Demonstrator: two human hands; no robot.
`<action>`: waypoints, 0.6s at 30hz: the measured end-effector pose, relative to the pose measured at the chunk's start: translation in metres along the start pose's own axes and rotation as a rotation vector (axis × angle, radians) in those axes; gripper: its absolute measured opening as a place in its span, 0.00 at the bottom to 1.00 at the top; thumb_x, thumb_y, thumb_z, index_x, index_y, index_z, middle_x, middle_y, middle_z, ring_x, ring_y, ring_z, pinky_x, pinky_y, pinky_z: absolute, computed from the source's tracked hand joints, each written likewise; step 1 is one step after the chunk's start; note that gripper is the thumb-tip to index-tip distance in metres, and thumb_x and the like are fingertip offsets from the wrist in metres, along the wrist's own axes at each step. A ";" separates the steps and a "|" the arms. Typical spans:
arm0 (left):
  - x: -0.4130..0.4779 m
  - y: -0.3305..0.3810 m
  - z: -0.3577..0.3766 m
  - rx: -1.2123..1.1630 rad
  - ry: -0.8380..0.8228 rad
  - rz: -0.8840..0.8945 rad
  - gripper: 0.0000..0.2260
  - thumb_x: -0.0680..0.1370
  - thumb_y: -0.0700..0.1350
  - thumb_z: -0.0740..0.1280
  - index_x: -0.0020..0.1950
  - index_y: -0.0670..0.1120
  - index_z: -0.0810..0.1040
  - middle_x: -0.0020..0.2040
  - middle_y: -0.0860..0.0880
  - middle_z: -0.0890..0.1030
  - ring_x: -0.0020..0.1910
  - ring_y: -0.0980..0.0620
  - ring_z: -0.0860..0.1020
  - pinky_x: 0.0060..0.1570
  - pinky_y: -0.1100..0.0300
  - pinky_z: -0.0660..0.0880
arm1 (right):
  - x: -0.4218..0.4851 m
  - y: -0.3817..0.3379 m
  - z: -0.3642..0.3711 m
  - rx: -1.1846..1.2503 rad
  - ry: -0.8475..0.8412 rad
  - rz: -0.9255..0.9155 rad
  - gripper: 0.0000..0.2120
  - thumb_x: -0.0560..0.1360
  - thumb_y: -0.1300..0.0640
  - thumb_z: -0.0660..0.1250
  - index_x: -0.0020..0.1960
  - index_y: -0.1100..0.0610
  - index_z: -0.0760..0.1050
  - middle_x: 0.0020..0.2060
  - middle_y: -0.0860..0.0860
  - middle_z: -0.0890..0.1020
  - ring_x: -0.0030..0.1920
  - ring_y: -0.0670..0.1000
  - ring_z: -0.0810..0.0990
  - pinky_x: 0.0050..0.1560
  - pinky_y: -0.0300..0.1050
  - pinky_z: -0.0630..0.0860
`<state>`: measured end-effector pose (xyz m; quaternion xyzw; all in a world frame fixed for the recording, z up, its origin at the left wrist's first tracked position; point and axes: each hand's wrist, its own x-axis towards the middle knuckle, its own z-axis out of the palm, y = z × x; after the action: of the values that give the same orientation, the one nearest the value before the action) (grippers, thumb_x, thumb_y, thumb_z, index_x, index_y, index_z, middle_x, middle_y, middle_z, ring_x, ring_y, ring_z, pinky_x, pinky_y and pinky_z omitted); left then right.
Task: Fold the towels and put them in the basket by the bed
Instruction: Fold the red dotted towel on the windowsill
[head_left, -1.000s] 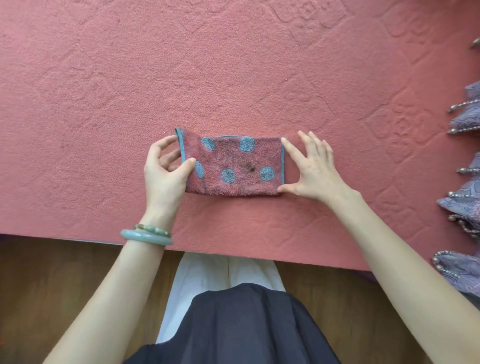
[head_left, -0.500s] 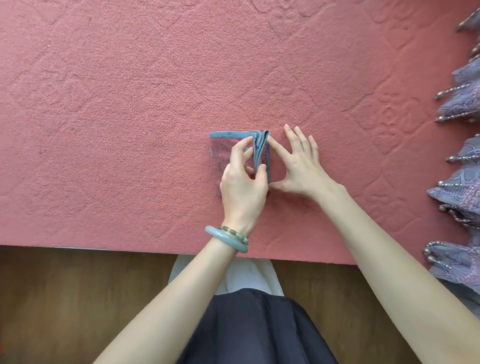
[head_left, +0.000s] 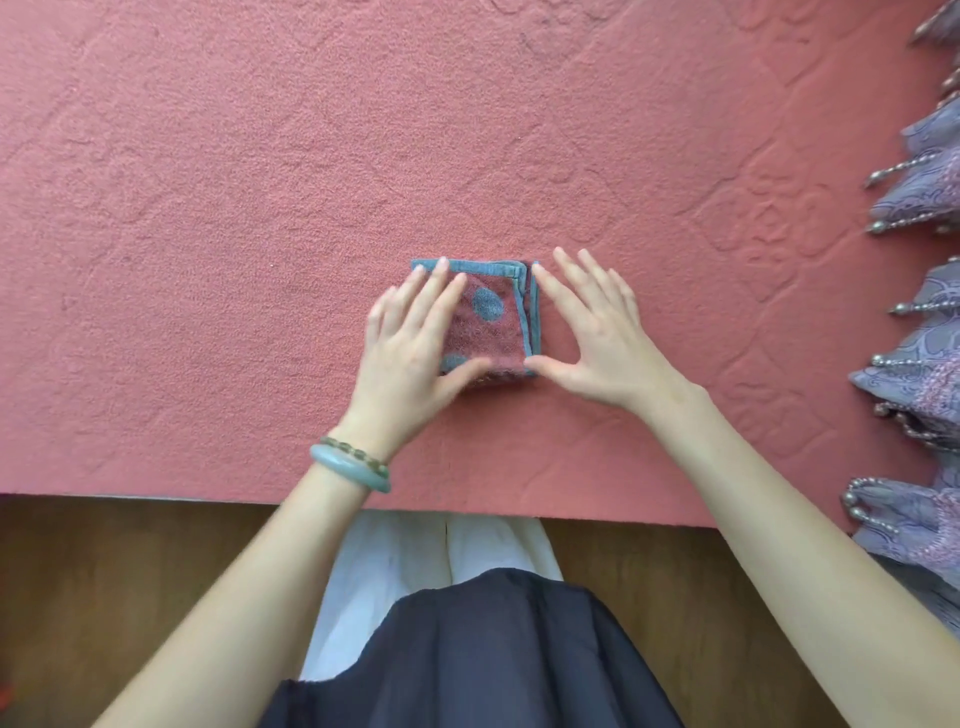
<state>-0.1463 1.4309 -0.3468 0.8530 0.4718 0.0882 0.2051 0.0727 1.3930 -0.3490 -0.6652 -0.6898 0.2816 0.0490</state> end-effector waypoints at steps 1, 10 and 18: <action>-0.002 -0.014 -0.003 0.085 -0.063 0.044 0.37 0.72 0.64 0.61 0.73 0.43 0.63 0.74 0.44 0.64 0.73 0.44 0.60 0.71 0.47 0.53 | 0.001 -0.003 0.003 -0.051 0.023 -0.065 0.42 0.67 0.37 0.63 0.75 0.53 0.57 0.75 0.56 0.58 0.75 0.58 0.54 0.72 0.58 0.49; 0.000 -0.054 -0.006 0.414 -0.329 0.138 0.45 0.69 0.72 0.52 0.77 0.45 0.54 0.77 0.47 0.58 0.76 0.44 0.52 0.72 0.41 0.44 | 0.010 0.006 0.027 -0.334 -0.002 -0.228 0.40 0.72 0.33 0.54 0.75 0.58 0.57 0.74 0.58 0.61 0.74 0.59 0.59 0.71 0.59 0.54; 0.001 -0.045 -0.004 0.360 -0.288 0.098 0.47 0.67 0.70 0.61 0.77 0.45 0.52 0.77 0.47 0.56 0.76 0.44 0.51 0.71 0.43 0.38 | 0.008 0.001 0.027 -0.297 0.025 -0.181 0.42 0.70 0.32 0.55 0.75 0.58 0.56 0.74 0.59 0.59 0.74 0.60 0.56 0.71 0.59 0.48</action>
<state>-0.1824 1.4541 -0.3625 0.9015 0.4036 -0.1103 0.1104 0.0607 1.3919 -0.3747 -0.6037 -0.7802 0.1630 -0.0161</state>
